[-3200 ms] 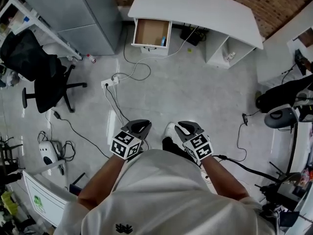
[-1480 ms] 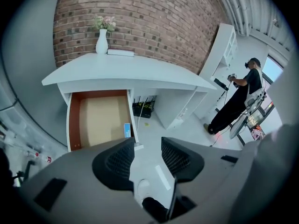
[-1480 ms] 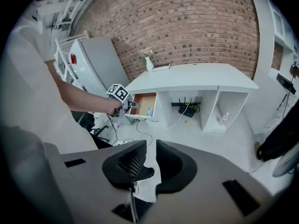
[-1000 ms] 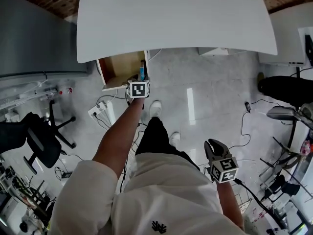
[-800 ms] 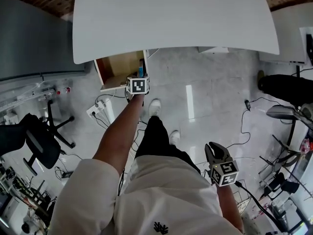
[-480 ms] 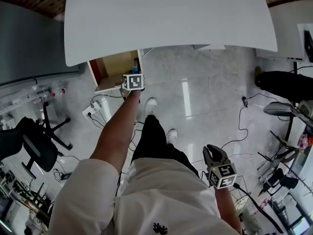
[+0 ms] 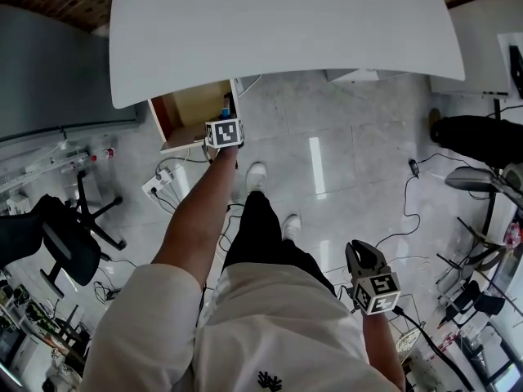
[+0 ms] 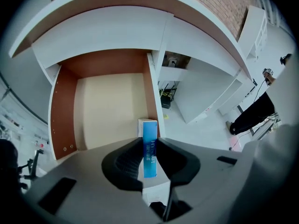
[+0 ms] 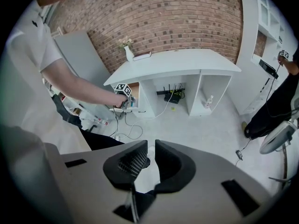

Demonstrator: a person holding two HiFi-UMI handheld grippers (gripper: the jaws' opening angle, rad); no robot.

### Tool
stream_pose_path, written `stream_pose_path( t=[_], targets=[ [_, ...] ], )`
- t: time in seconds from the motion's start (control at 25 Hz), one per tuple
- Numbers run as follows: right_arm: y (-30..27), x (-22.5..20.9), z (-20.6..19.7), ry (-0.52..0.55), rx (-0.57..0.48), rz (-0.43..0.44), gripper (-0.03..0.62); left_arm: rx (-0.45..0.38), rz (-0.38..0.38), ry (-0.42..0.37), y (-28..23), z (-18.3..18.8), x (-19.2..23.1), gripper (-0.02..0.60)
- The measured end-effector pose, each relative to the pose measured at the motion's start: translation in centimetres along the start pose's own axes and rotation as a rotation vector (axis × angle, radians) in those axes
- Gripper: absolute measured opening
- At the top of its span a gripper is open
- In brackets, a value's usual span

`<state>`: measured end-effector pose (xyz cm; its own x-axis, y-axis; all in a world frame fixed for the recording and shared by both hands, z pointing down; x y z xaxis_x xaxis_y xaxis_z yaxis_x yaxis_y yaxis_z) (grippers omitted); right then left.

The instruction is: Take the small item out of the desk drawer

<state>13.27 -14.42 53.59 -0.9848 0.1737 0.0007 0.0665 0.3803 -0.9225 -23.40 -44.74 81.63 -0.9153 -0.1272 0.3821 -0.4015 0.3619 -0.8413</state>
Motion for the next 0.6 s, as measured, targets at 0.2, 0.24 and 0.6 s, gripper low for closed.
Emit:
stream_pose_path(
  t=[0.2, 0.24, 0.6],
  targets=[
    [0.3, -0.6, -1.5, -0.001, -0.032, 0.023, 0.072, -0.02, 0.039, -0.016, 2.9, 0.3, -1.1, 0.098],
    [0.4, -0.6, -1.6, 0.001, -0.042, 0.028, 0.072, -0.036, 0.033, -0.014, 3.3, 0.3, -1.4, 0.098],
    [2.4, -2.3, -3.5, 0.027, -0.103, 0.071, 0.066, -0.136, -0.003, -0.046, 10.0, -0.6, -5.7, 0.098]
  ],
)
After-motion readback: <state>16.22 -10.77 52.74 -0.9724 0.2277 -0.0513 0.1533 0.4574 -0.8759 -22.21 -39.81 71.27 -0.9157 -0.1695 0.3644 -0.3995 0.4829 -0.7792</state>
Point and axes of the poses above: the fingertips, and each gripper's own axes: y backward along the fingers, x to its left, z out of its top, the point moved 10 cm from there along y, backward along the fingers, and after that the axes turned 15 degrees about -z, right-handed, at the moved point
